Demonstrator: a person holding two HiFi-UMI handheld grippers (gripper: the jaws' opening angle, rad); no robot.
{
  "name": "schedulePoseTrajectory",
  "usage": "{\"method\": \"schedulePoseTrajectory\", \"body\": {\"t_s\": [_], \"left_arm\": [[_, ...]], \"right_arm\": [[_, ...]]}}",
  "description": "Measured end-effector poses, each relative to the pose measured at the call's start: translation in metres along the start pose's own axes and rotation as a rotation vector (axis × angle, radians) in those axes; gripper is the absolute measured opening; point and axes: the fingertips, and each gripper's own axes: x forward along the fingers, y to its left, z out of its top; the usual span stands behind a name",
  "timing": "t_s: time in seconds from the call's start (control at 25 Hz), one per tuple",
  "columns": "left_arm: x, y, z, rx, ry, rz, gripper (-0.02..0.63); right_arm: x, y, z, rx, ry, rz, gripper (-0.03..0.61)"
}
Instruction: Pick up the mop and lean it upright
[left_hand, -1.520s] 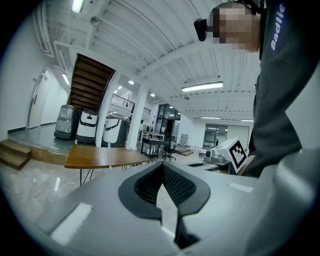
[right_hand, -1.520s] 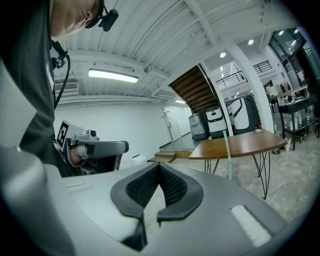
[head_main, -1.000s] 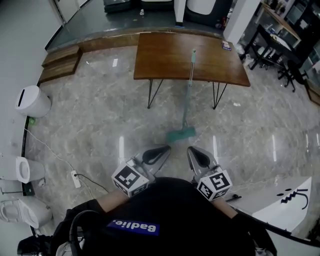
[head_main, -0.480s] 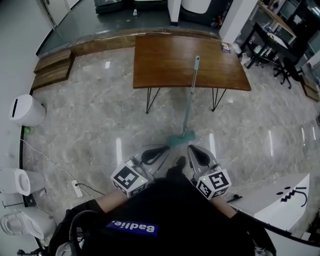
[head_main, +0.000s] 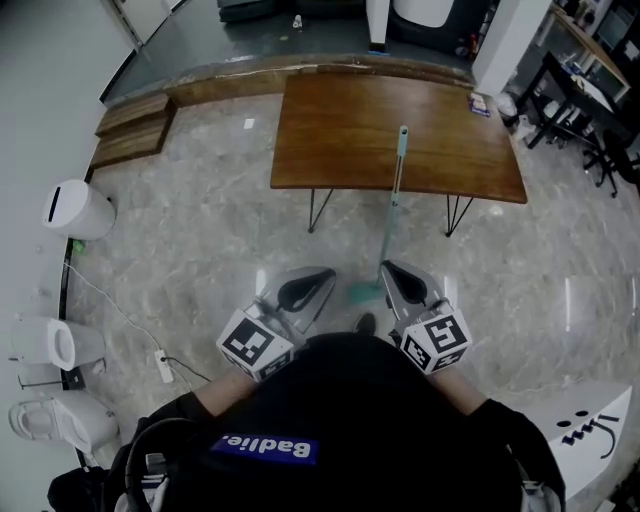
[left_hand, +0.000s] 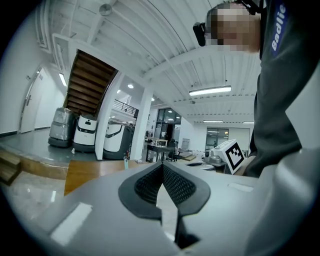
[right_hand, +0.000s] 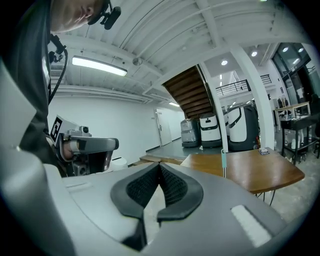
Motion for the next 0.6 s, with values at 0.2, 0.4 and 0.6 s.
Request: {"method": "schedulePoseTrajectory", "body": {"t_s": [0.2, 0.4, 0.6], "left_arm": [[0.043, 0.002, -0.003, -0.017, 0.027, 0.05, 0.02], [0.064, 0.01, -0.008, -0.04, 0.052, 0.088, 0.02], [0.07, 0.02, -0.012, -0.04, 0.034, 0.079, 0.02]], "right_arm": [[0.008, -0.044, 0.001, 0.022, 0.008, 0.052, 0.005], [0.015, -0.07, -0.012, 0.039, 0.056, 0.079, 0.005], [0.028, -0.083, -0.015, 0.022, 0.075, 0.064, 0.006]]}}
